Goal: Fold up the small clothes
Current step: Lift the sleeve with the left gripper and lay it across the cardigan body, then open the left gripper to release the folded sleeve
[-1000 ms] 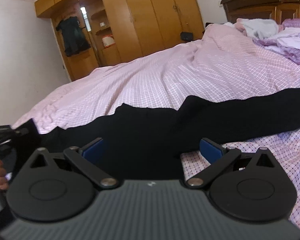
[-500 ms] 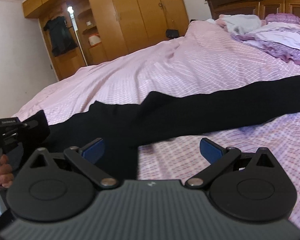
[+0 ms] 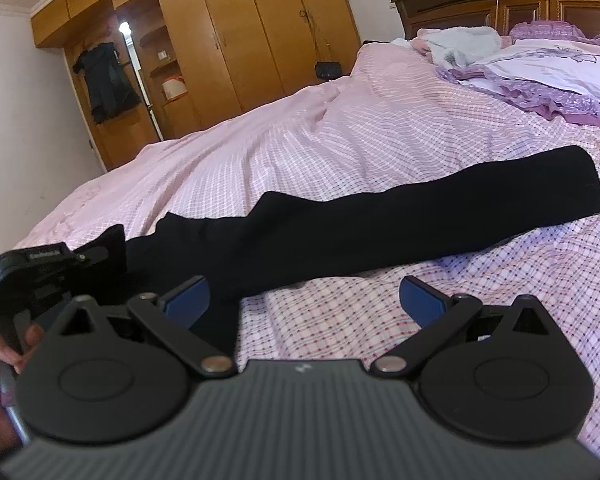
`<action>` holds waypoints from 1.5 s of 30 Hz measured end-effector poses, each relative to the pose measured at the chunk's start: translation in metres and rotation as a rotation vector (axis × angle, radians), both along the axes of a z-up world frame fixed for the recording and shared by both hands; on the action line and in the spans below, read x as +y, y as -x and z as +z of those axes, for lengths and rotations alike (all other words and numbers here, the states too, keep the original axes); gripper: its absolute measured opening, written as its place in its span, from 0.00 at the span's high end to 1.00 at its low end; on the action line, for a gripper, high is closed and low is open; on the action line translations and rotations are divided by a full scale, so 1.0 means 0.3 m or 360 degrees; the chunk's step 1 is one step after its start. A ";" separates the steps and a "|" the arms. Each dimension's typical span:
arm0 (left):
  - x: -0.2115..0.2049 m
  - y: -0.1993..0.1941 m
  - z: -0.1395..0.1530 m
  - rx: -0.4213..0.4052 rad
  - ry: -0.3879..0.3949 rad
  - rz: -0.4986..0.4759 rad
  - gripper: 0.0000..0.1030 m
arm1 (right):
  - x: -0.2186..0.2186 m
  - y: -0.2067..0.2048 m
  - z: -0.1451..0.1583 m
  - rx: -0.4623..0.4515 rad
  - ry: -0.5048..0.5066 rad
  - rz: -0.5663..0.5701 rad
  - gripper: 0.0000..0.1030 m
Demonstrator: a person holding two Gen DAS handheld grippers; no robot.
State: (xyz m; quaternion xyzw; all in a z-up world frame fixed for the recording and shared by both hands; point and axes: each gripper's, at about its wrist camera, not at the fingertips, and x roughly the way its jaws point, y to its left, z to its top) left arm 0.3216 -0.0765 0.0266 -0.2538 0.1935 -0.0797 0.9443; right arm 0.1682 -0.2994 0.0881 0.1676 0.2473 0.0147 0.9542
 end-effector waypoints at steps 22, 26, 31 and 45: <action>-0.189 -0.038 -0.048 0.0025 -0.0094 -0.0068 0.89 | -0.076 0.005 -0.010 0.0026 -0.0036 -0.0076 0.00; -0.204 -0.021 -0.069 0.0038 -0.0078 -0.0117 0.89 | -0.091 0.006 -0.018 0.0046 -0.0070 -0.0092 0.00; -0.202 -0.004 -0.079 0.0050 -0.0067 -0.0188 0.88 | -0.078 0.007 -0.016 0.0042 -0.0046 -0.0076 0.00; -0.200 0.109 0.127 -0.0180 -0.0333 -0.0201 0.15 | -0.047 -0.006 -0.014 0.0044 -0.0029 -0.0050 0.00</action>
